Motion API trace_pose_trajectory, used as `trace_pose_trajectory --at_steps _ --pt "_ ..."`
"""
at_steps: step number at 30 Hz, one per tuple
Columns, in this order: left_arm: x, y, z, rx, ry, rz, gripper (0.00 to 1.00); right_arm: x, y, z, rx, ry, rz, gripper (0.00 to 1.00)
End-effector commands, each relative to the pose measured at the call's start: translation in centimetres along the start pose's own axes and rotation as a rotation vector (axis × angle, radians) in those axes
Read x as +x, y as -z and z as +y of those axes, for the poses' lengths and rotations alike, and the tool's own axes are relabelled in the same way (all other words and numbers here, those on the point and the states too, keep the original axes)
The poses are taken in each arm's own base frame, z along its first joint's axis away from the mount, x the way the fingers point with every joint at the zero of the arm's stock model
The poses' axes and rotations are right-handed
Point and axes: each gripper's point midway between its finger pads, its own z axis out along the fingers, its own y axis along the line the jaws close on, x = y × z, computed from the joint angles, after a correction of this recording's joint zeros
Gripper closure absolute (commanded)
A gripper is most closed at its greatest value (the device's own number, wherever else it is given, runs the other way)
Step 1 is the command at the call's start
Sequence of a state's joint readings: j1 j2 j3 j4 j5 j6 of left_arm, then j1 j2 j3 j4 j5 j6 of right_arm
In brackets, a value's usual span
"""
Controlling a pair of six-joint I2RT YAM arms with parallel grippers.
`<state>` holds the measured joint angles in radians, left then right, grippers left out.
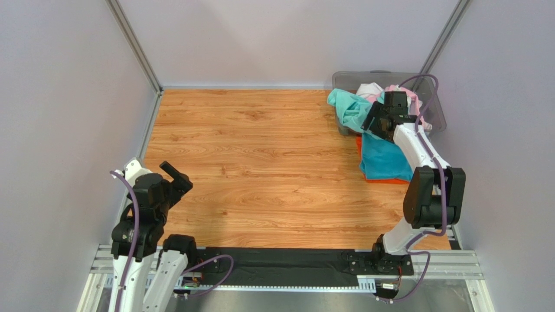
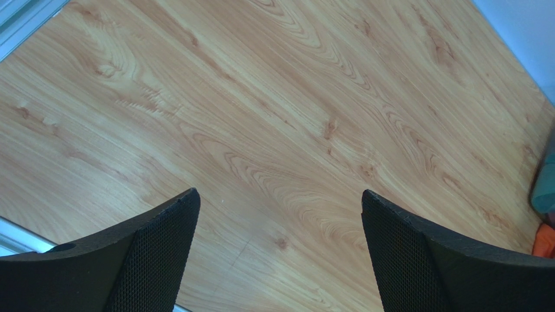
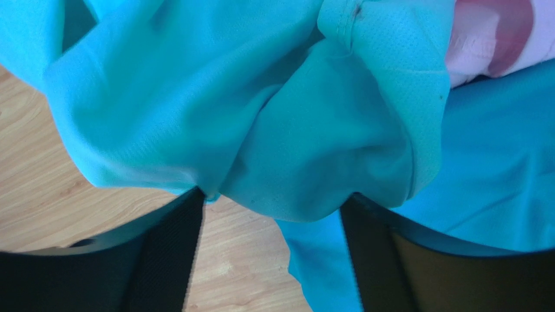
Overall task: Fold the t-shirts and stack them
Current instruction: Grab the tshirt from the pile, then move the tshirt to the center of the board
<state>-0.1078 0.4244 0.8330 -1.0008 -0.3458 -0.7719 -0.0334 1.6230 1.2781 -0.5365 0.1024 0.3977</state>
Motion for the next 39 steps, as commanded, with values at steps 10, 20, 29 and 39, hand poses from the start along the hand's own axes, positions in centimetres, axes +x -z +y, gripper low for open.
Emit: trace_pose_trajectory --at_steps 10,20,29,39 --pt "-1.3 0.6 -0.4 0.01 0.033 -0.042 0.0 -8.4 1.6 4.2 -0.147 0.059 -0.251 1.0" --pt "-0.9 0.5 -1.3 0.058 0.043 -0.024 0.0 -14.9 27.8 17.0 -0.711 0.183 -0.594 1.0" --pt "-0.9 1.5 -1.9 0.099 0.05 -0.005 0.0 -11.3 45.8 29.0 -1.375 0.335 -0.599 1.0" --pt "-0.6 2.6 -0.2 0.044 0.035 0.004 0.0 -6.4 36.9 25.0 -1.072 0.291 -0.495 0.96"
